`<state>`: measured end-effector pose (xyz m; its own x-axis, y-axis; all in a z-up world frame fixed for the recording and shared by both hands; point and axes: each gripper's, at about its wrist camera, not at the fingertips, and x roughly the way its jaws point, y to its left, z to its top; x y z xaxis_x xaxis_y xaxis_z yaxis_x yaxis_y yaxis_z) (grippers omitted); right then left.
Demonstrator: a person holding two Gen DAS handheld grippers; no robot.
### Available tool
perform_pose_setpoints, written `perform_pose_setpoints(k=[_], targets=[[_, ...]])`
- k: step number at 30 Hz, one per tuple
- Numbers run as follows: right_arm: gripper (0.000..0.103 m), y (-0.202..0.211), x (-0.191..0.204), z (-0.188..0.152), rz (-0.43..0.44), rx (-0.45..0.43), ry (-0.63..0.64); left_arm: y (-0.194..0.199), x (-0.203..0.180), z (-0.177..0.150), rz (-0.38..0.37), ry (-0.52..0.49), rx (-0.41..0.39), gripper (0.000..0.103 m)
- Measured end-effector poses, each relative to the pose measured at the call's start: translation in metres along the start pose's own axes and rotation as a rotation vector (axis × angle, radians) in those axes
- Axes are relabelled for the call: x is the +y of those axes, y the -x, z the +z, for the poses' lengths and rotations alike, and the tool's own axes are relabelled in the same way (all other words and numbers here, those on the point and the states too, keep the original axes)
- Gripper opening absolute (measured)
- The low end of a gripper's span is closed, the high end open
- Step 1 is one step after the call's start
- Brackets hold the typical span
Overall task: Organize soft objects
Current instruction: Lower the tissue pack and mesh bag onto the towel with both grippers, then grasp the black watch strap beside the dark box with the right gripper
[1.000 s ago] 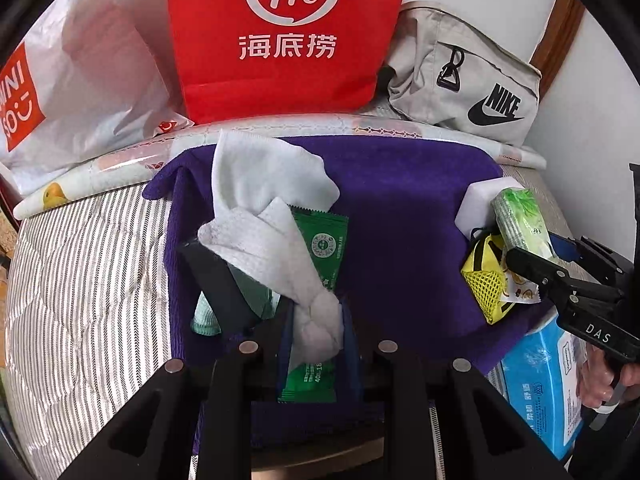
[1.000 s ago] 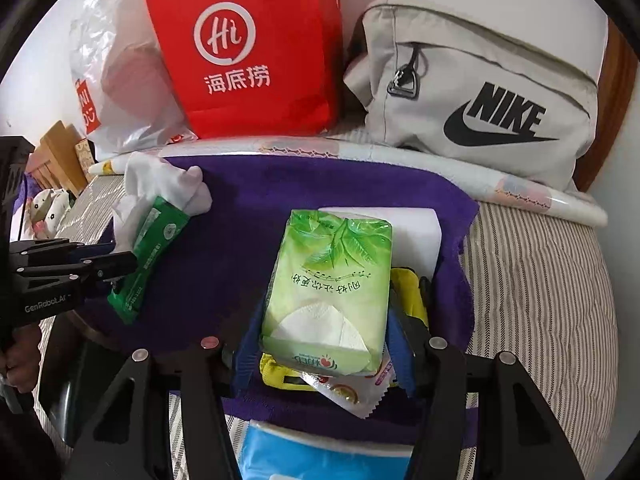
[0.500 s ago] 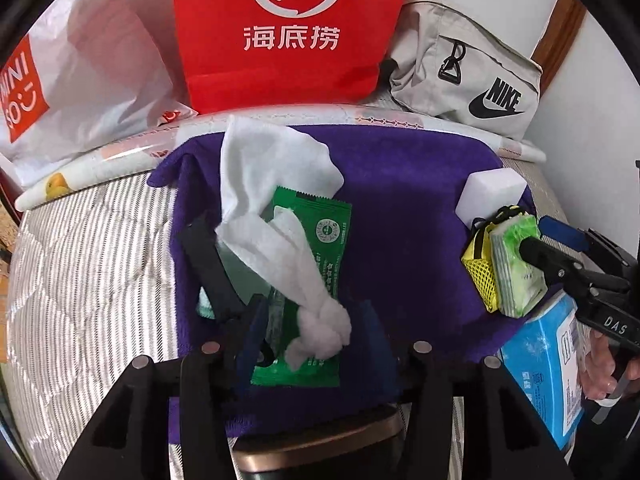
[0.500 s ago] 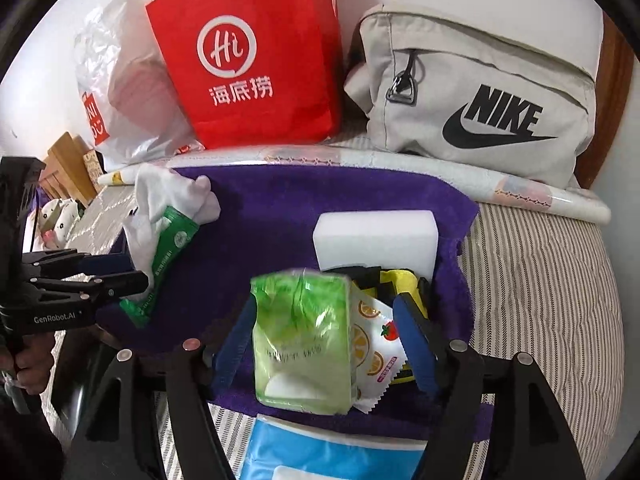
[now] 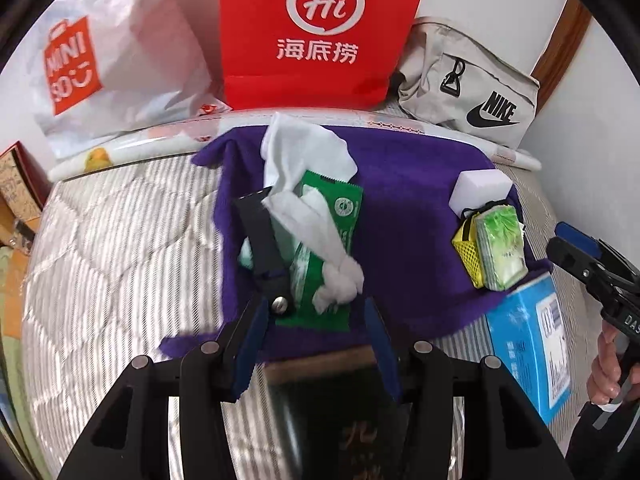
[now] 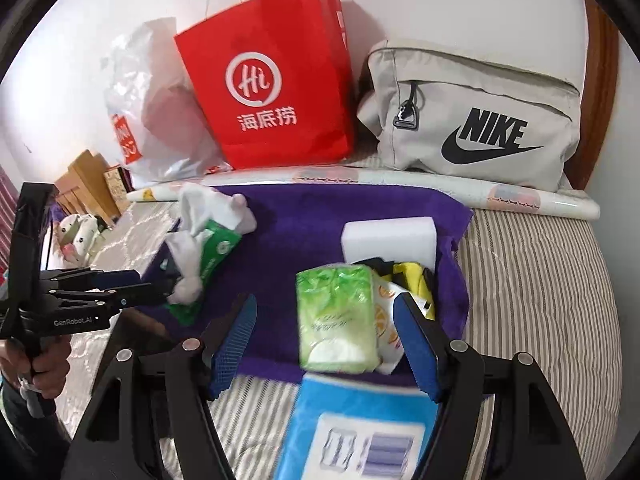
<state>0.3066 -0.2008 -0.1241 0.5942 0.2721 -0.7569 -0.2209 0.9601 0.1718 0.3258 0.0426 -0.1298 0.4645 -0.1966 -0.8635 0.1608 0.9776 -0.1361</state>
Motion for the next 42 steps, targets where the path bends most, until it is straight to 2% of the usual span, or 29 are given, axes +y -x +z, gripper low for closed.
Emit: perform_pose_setpoints(k=[8, 11, 15, 18, 22, 24, 30, 35, 39, 42], targets=[[0.07, 0.049, 0.028, -0.025, 0.027, -0.074, 0.015, 0.047, 0.009, -0.03, -0.02, 0.024, -0.051, 0.048], [0.067, 0.061, 0.042, -0.035, 0.033, -0.079, 0.035, 0.06, 0.014, -0.045, -0.023, 0.037, -0.065, 0.048], [0.054, 0.07, 0.061, -0.053, 0.035, -0.075, 0.084, 0.067, 0.023, -0.068, -0.024, 0.066, -0.06, 0.048], [0.052, 0.072, 0.078, -0.069, 0.029, -0.067, 0.141, 0.069, 0.028, -0.082, -0.025, 0.083, -0.051, 0.048], [0.05, 0.065, 0.098, -0.095, 0.056, -0.024, 0.188, 0.074, 0.037, -0.099, -0.034, 0.109, -0.059, 0.048], [0.043, 0.057, 0.105, -0.107, 0.077, 0.018, 0.198, 0.074, 0.042, -0.108, -0.036, 0.123, -0.059, 0.048], [0.042, 0.032, 0.128, -0.151, 0.127, 0.116, 0.264, 0.068, 0.054, -0.135, -0.045, 0.153, -0.036, 0.048], [0.042, 0.017, 0.15, -0.178, 0.135, 0.124, 0.393, 0.062, 0.058, -0.15, -0.06, 0.164, -0.02, 0.048], [0.042, 0.008, 0.159, -0.187, 0.153, 0.141, 0.428, 0.058, 0.06, -0.158, -0.065, 0.161, -0.007, 0.048], [0.043, 0.001, 0.162, -0.192, 0.123, 0.155, 0.444, 0.055, 0.064, -0.162, -0.066, 0.171, 0.001, 0.048]])
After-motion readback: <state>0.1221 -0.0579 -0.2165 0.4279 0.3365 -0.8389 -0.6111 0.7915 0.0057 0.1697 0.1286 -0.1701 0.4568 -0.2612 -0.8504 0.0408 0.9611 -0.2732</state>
